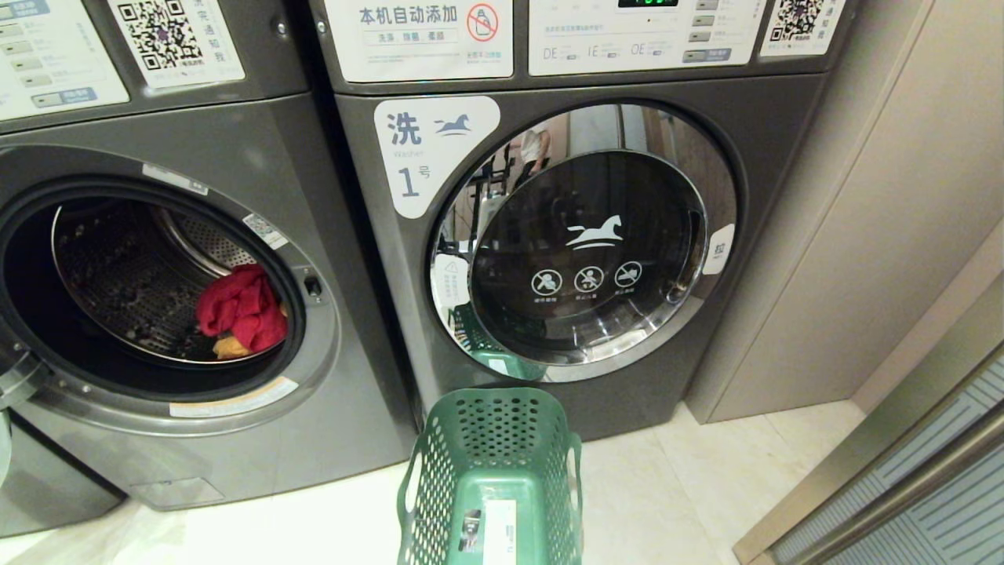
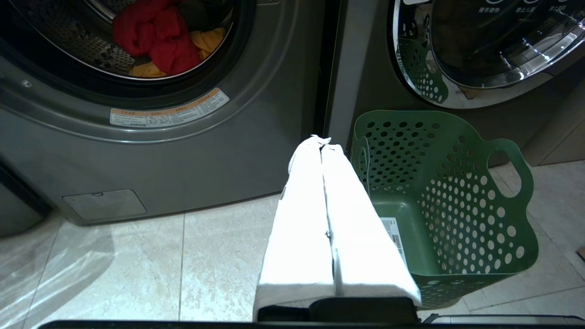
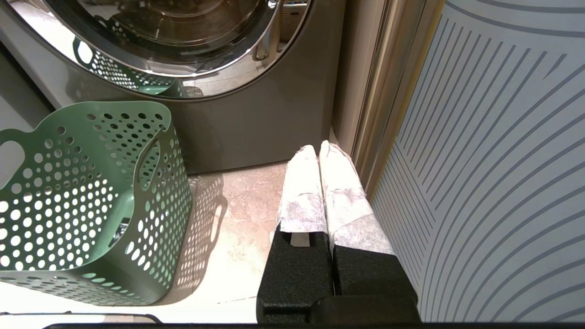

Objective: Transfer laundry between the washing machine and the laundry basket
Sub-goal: Pick a cloth and place it into the basket

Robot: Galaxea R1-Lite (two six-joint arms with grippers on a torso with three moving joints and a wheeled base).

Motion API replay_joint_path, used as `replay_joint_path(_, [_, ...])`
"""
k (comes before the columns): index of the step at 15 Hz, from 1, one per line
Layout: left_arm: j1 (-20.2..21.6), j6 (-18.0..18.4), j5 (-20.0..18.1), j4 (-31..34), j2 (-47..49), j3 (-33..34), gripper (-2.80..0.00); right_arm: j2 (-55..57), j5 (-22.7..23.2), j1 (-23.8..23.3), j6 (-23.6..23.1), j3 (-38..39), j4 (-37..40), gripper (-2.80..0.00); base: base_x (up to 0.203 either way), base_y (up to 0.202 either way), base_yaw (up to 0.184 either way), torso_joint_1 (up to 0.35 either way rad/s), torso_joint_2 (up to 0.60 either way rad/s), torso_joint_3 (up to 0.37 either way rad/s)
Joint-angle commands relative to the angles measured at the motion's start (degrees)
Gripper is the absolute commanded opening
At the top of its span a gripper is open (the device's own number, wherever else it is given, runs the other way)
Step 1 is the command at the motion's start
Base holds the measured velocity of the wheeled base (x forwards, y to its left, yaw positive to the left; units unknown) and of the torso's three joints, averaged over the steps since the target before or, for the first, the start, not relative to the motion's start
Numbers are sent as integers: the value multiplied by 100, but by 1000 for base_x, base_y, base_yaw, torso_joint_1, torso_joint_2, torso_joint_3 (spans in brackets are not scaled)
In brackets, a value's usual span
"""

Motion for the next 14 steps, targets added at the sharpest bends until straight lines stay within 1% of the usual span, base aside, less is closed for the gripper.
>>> replay_joint_path(1, [0,-2,0,0,-2,12,-280,7,-1,1,0,0,-1,-280,0,0,0,0,0,0])
replay_joint_path(14, [0,-2,0,-3,-2,9,-280,7,-1,1,0,0,-1,-280,0,0,0,0,0,0])
